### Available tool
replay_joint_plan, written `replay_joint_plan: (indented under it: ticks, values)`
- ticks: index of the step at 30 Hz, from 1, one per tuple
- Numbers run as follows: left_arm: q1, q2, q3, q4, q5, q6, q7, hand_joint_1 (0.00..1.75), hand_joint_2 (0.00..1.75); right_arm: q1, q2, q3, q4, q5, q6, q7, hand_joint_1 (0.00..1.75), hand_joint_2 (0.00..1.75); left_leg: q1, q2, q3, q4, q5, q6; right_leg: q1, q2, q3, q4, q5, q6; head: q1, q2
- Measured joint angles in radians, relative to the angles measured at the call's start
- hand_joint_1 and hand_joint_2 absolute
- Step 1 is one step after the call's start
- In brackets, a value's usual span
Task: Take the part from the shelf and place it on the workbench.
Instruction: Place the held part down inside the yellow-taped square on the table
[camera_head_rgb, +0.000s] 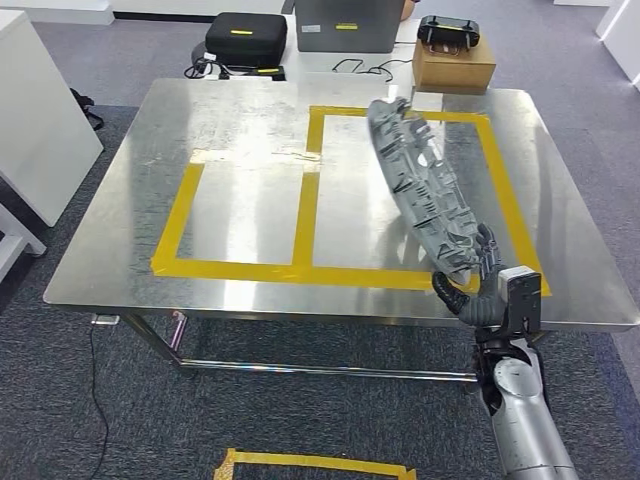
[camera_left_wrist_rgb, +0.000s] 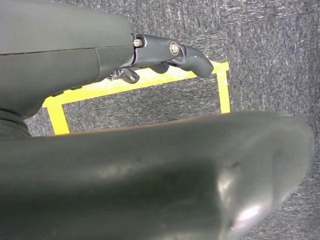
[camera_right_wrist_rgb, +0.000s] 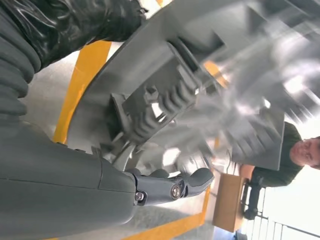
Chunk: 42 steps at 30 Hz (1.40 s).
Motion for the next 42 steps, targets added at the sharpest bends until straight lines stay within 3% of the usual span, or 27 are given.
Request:
replay_joint_plan:
  ticks: [24, 27, 31, 34, 38, 42]
  values:
    - [0.001, -0.004, 0.019, 0.0, -0.001, 0.0, -0.006, 0.0, 0.0, 0.041, 0.0, -0.003, -0.071, 0.028, 0.005, -0.003, 0.0, 1.75, 0.0, 0.0, 0.0, 0.0, 0.0, 0.0, 0.0, 0.0, 0.0, 0.0, -0.001, 0.0, 0.0, 0.0]
    - [0.001, -0.008, 0.021, 0.0, -0.001, 0.0, -0.015, 0.0, 0.0, 0.052, 0.0, 0.015, -0.091, 0.166, -0.061, 0.0, 0.0, 1.75, 0.0, 0.0, -0.001, 0.0, 0.0, 0.0, 0.0, 0.0, 0.0, 0.001, -0.001, 0.0, 0.0, 0.0]
    - [-0.001, -0.012, 0.022, 0.0, -0.006, -0.005, -0.017, 0.0, 0.0, 0.036, 0.008, 0.103, -0.084, 0.463, -0.194, 0.034, 0.0, 1.75, 0.0, 0.0, -0.001, -0.001, 0.0, 0.0, 0.0, 0.0, -0.001, 0.002, -0.001, 0.0, 0.0, 0.0]
    - [-0.009, -0.013, 0.022, 0.0, -0.01, -0.007, -0.017, 0.0, 0.0, -0.02, 0.027, 0.218, -0.02, 0.699, -0.299, 0.143, 0.0, 1.75, 0.0, 0.001, 0.0, -0.001, 0.0, -0.001, 0.0, 0.002, -0.002, 0.002, -0.001, 0.0, 0.0, 0.0]
    - [-0.018, -0.013, 0.022, 0.0, -0.024, -0.002, -0.016, 0.0, 0.0, -0.081, 0.042, 0.367, 0.104, 1.07, -0.555, 0.287, 0.0, 1.75, 0.001, -0.001, 0.0, -0.001, 0.001, -0.002, 0.0, -0.003, -0.001, 0.003, -0.003, -0.002, 0.0, 0.0]
    - [-0.018, -0.013, 0.022, 0.0, -0.026, -0.002, -0.016, 0.0, 0.0, -0.088, 0.042, 0.386, 0.117, 1.125, -0.595, 0.301, 0.0, 1.75, 0.001, -0.001, 0.0, -0.001, 0.001, -0.002, 0.001, -0.003, -0.001, 0.004, -0.003, -0.002, 0.0, 0.0]
